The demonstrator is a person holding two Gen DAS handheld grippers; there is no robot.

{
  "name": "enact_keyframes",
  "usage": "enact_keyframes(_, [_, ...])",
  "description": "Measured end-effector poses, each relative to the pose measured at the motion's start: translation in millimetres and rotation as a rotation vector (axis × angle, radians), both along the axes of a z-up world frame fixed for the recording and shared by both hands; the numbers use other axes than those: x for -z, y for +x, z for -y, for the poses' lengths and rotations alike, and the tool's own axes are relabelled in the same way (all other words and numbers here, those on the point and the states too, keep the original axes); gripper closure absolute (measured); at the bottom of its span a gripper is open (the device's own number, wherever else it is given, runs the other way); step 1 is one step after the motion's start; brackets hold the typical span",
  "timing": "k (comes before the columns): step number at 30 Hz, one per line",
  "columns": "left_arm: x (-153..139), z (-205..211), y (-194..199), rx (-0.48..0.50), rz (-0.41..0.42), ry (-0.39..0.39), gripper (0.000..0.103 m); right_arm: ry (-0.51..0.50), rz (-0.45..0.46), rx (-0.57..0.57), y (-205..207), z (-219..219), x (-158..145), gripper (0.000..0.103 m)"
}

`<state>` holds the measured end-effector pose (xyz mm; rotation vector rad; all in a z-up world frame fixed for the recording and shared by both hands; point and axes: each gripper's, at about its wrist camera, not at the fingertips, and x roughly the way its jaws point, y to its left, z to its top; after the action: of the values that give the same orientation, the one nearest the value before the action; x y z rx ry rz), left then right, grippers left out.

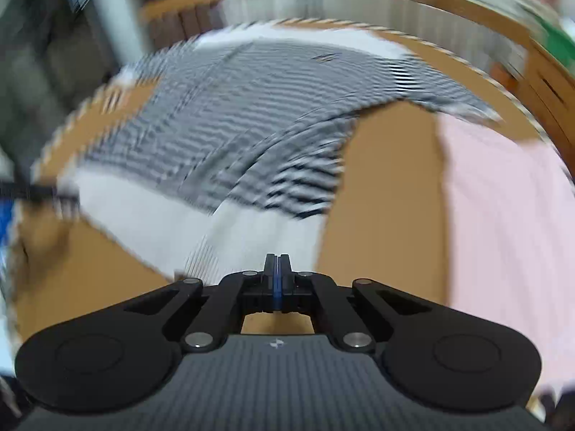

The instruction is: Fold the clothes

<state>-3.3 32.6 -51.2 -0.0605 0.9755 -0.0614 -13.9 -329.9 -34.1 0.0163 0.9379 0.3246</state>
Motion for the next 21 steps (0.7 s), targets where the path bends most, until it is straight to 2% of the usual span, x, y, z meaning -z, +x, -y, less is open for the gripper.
enact_keyframes(1, [0, -1, -1, -0.003, -0.002, -0.008, 0.026, 0.027, 0.000, 0.046, -3, 12, -8, 0.103])
enact_keyframes(3, [1, -3, -3, -0.013, -0.001, -0.028, 0.024, -0.038, 0.006, 0.085, -8, 23, -11, 0.101])
enact_keyframes(4, [1, -4, -4, -0.016, 0.000, -0.033, 0.023, -0.077, 0.020, 0.074, -10, 22, -9, 0.094])
enact_keyframes(5, [2, -5, -4, -0.018, 0.002, -0.038, 0.022, -0.099, 0.032, 0.036, -10, 15, -6, 0.092])
enact_keyframes(9, [1, -2, -1, -0.001, -0.016, -0.019, 0.020, -0.101, 0.032, -0.099, -5, -21, 12, 0.091])
enact_keyframes(12, [1, -4, 0, -0.004, -0.021, -0.028, 0.020, -0.128, 0.015, -0.140, 3, -43, 27, 0.067])
enact_keyframes(15, [1, -5, -1, -0.003, -0.017, -0.033, 0.019, -0.166, 0.006, -0.154, 7, -49, 36, 0.079])
enact_keyframes(17, [1, -5, -1, 0.000, -0.016, -0.035, 0.019, -0.169, -0.002, -0.157, 8, -48, 36, 0.097])
enact_keyframes(18, [1, -5, -1, 0.002, -0.015, -0.036, 0.019, -0.136, -0.021, -0.137, 8, -44, 32, 0.099])
enact_keyframes(21, [2, -5, -2, 0.006, -0.013, -0.040, 0.019, 0.097, -0.041, 0.002, 8, -17, 5, 0.100])
